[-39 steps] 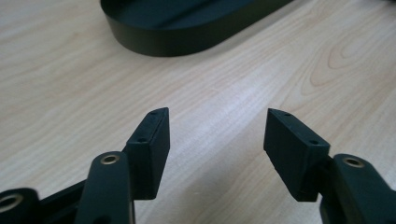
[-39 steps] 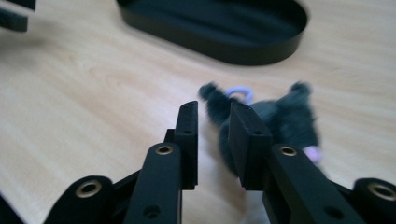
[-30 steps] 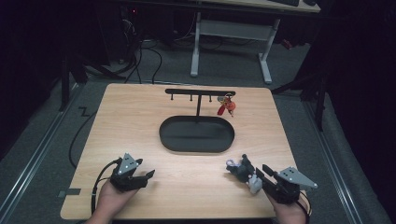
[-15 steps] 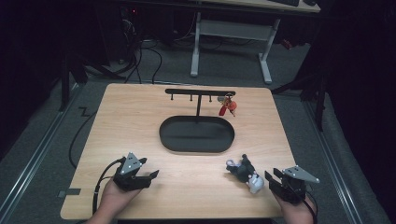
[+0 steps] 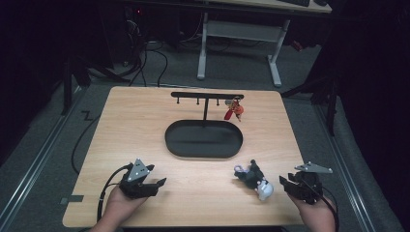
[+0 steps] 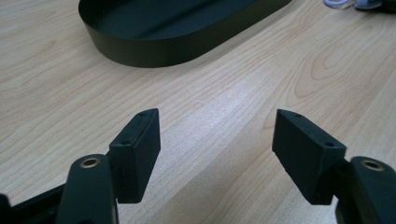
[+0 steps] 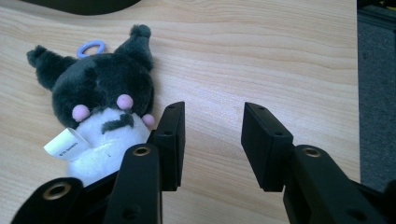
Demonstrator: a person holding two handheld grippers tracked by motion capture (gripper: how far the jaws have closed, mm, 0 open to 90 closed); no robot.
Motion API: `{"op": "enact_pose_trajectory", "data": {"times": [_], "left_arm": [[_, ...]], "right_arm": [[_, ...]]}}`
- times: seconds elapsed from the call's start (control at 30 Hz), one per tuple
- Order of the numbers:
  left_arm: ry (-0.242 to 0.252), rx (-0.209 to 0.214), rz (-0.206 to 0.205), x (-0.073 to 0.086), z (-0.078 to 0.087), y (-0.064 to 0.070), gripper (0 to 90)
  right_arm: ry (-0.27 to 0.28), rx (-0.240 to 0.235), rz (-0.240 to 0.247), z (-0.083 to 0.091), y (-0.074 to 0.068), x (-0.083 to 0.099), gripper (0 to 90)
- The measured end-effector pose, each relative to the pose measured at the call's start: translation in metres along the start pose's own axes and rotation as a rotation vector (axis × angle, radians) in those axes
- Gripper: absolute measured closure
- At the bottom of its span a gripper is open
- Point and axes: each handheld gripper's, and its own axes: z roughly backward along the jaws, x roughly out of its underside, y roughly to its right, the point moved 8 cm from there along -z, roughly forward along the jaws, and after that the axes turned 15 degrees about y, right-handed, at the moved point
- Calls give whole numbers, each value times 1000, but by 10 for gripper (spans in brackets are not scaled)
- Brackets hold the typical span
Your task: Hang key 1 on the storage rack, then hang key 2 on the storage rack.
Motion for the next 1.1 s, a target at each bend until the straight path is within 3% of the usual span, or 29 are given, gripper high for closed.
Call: {"op": "enact_pose_trajectory", "data": {"times": [0.27, 0.47, 0.7, 0.83, 0.97, 1.1], "left_arm": [[-12, 1, -29, 1, -3, 1, 328], [-12, 7, -14, 3, -3, -1, 328], [-18, 8, -33, 3, -2, 2, 328], [-33, 9, -48, 5, -3, 5, 328], [-29, 7, -40, 5, -2, 5, 328], [-26, 8, -37, 4, -1, 5, 329]], "right_arm": [[-101, -24, 43, 3, 0, -10, 568], [-164, -54, 57, 3, -5, -18, 551], [-289, -97, 83, 5, -17, -26, 488], [-374, -136, 83, 7, -26, -32, 389], [-407, -159, 114, 6, -37, -37, 323], [-466, -147, 163, 0, -43, -33, 307]]}}
